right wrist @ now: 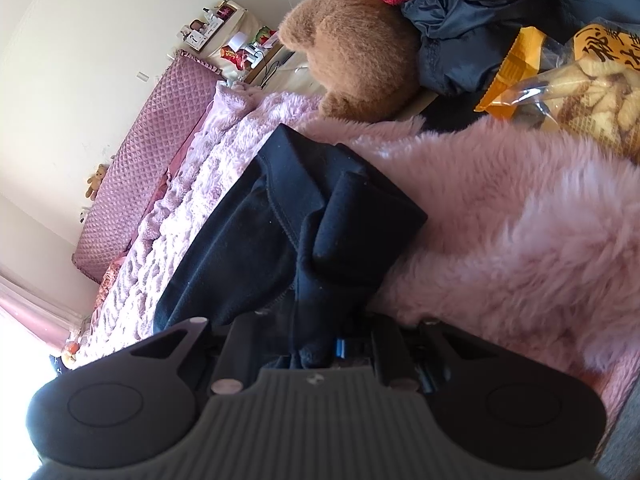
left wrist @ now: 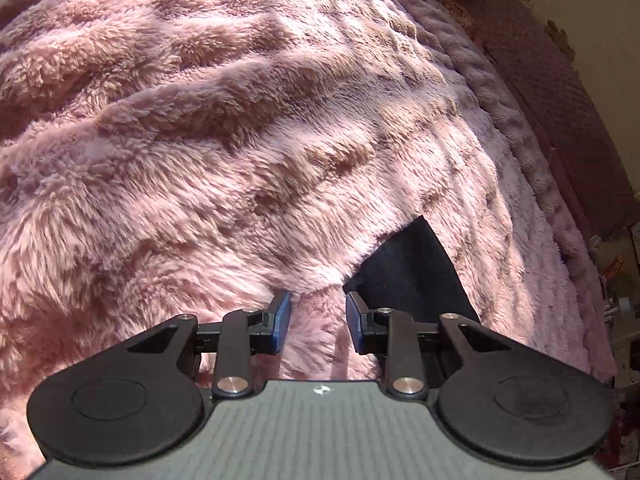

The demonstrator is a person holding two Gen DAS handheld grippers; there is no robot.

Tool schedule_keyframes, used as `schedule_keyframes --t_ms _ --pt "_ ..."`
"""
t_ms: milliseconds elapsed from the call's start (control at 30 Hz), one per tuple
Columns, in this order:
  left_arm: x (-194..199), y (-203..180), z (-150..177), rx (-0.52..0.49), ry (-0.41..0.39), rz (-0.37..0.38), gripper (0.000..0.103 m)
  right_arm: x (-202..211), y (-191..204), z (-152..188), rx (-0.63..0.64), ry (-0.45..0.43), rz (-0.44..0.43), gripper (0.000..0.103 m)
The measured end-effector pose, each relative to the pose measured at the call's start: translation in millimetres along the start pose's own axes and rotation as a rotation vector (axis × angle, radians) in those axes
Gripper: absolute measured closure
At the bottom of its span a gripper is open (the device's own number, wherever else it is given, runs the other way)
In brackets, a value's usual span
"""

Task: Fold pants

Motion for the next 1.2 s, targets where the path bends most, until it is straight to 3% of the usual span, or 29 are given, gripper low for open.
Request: schedule_keyframes --t_ms 33,133,200,267,333,367,467,533,567,633,700,733,767,800,833,933,1067,1200 --pt "1 0 7 0.016 -0.004 0.093 0.046 0 0 0 -0.002 0.002 -0.001 0.092" --pt "-9 -7 25 0.013 0.047 0.286 0.036 -1 -1 -1 -0.008 0.012 -0.009 0.090" --pt "-18 -15 35 -0.031 0.071 0.303 0.034 -2 -2 -3 -0.021 0.019 -0.019 0.088" --pt "-24 -23 42 -0.080 0.044 0.252 0.034 -2 -2 -4 -0.025 0.022 -0.024 0.087" --pt "-28 -27 42 -0.072 0.026 0.270 0.034 -2 -2 -4 -0.017 0.022 -0.023 0.087" --pt "-32 -26 41 -0.053 0.018 0.286 0.036 -2 -1 -3 -0.013 0.021 -0.022 0.087" --pt "-43 -24 31 0.034 -0.019 0.321 0.061 -3 -1 -4 -0.013 0.020 -0.022 0.087" --pt "-50 -25 25 0.082 -0.045 0.318 0.092 -3 -1 -4 -0.010 0.019 -0.021 0.087" --pt "-52 -25 24 0.099 -0.055 0.313 0.092 -4 -1 -4 -0.009 0.016 -0.022 0.086" --pt "-57 -29 23 0.118 -0.082 0.286 0.093 -8 0 -6 -0.022 0.021 -0.051 0.074" --pt "-56 -35 25 0.087 -0.108 0.244 0.095 -13 3 -8 -0.030 0.043 -0.107 0.046" --pt "-54 -39 26 0.057 -0.125 0.222 0.096 -14 7 -9 -0.016 0.042 -0.116 0.043" --pt "-52 -40 26 0.045 -0.133 0.208 0.096 -14 11 -8 0.009 0.034 -0.110 0.044" --pt "-51 -41 27 0.047 -0.136 0.201 0.097 -14 14 -8 0.038 0.023 -0.092 0.062" --pt "-47 -40 27 0.064 -0.137 0.195 0.097 -15 16 -7 0.067 0.007 -0.054 0.093" --pt "-32 -41 25 0.083 -0.147 0.179 0.097 -13 10 -11 -0.010 0.018 -0.080 0.099" --pt "-2 -56 20 -0.004 -0.159 0.137 0.097 -3 12 -13 -0.071 0.018 -0.116 0.099" --pt "33 -65 14 -0.029 -0.161 0.116 0.097 5 15 -20 -0.166 0.036 -0.165 0.099"
Point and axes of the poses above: each gripper's, at about its wrist camera, not at the fingertips, and x roughly against the way its jaws point, y to its left, z to its underside, the point moved 3 cm from there along -x, roughly the way its jaws point, and after that the axes turned 7 degrees about -x, right-handed, at the moved point
